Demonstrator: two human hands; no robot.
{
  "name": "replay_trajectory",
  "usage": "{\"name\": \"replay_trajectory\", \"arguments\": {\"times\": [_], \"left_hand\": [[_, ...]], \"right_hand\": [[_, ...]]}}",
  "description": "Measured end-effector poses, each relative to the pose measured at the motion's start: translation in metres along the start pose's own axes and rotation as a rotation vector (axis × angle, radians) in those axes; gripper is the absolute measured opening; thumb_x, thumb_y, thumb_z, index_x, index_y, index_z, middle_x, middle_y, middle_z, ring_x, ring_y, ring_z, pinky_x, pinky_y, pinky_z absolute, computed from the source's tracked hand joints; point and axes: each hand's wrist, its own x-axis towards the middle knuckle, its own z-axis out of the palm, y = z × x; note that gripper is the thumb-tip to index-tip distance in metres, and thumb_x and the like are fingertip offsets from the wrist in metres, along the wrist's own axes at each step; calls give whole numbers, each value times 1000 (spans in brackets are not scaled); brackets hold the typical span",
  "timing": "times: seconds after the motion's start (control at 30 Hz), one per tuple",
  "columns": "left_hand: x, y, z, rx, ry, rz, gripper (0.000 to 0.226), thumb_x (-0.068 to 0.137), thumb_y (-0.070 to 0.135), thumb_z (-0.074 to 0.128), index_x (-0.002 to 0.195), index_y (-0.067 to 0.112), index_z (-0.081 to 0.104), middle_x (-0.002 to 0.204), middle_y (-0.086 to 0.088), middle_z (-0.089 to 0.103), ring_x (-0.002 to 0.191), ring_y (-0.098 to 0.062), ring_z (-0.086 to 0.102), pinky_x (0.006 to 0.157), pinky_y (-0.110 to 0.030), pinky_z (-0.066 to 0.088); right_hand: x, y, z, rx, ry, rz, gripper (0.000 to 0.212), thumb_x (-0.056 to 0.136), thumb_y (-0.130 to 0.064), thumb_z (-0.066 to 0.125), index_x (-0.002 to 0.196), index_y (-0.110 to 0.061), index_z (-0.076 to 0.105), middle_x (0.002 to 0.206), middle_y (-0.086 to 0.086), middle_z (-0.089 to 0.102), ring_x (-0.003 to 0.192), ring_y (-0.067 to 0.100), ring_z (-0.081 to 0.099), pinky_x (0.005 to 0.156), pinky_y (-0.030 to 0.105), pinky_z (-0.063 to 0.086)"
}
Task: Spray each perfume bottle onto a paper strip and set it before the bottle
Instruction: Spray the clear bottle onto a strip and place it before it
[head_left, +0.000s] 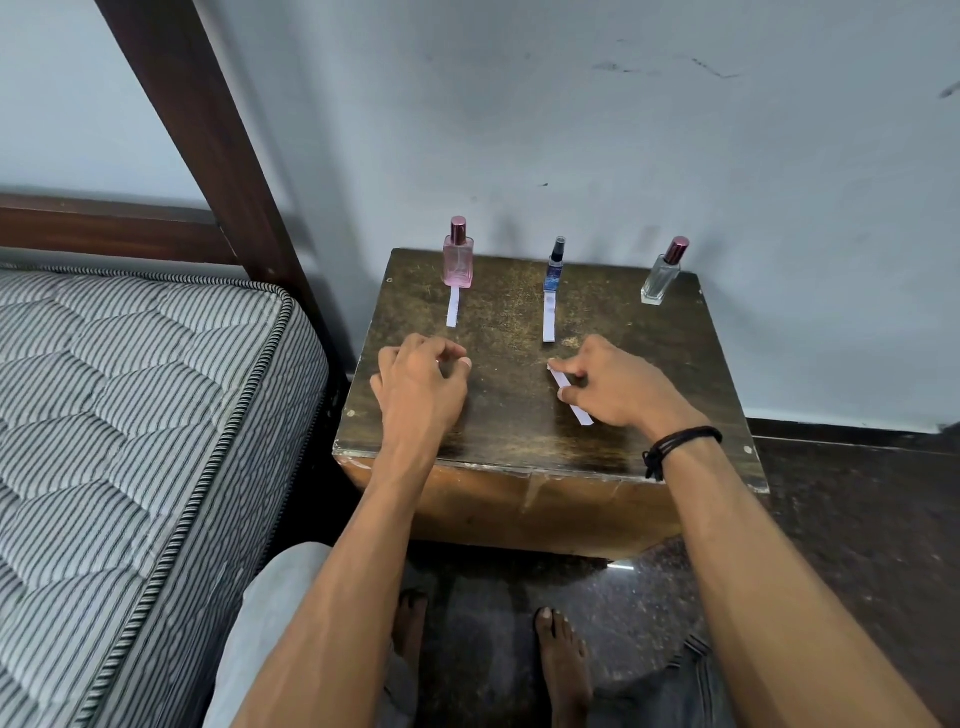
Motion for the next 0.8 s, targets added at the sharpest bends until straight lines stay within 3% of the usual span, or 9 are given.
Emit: {"name": "replay_trajectory", "arguments": {"times": [0.1,0.2,0.4,0.6,0.8], "left_hand": [[-2,3,2,24,-6,19,12,94,34,64,102,30,73,119,11,62,122,-20,41,90,-33,23],[-4,7,5,49,-15,66,10,94,34,64,100,31,72,117,11,62,120,-20,41,90,-33,23],[-19,17,24,85,-158,340,23,92,42,64,112,34,72,114,12,60,114,-18,42,90,-35,34],[-43,27,47,209,-330,581,41,94,51,55,131,37,62,135,12,54,125,-19,38,96,-42,32],[-53,25,62,272,-382,623,46,96,57,50,136,37,59,148,12,46,132,-20,36,101,-43,29]], "right_hand": [[-2,-1,-4,44,-6,-28,49,101,-36,63,149,-35,53,123,-4,49,111,20,59,85,36,46],[-2,3,-7,198,73,-19,45,99,-23,67,143,-32,60,115,-5,62,105,17,61,86,34,46],[0,8,-7,294,222,93,24,95,-13,67,109,-31,73,101,-10,69,96,15,67,85,31,50],[1,13,-8,281,219,127,25,94,-12,66,90,-37,69,94,-13,69,92,13,67,88,37,56],[0,15,-10,275,205,125,25,94,-14,67,86,-38,67,99,-9,72,95,16,69,90,38,56]]}}
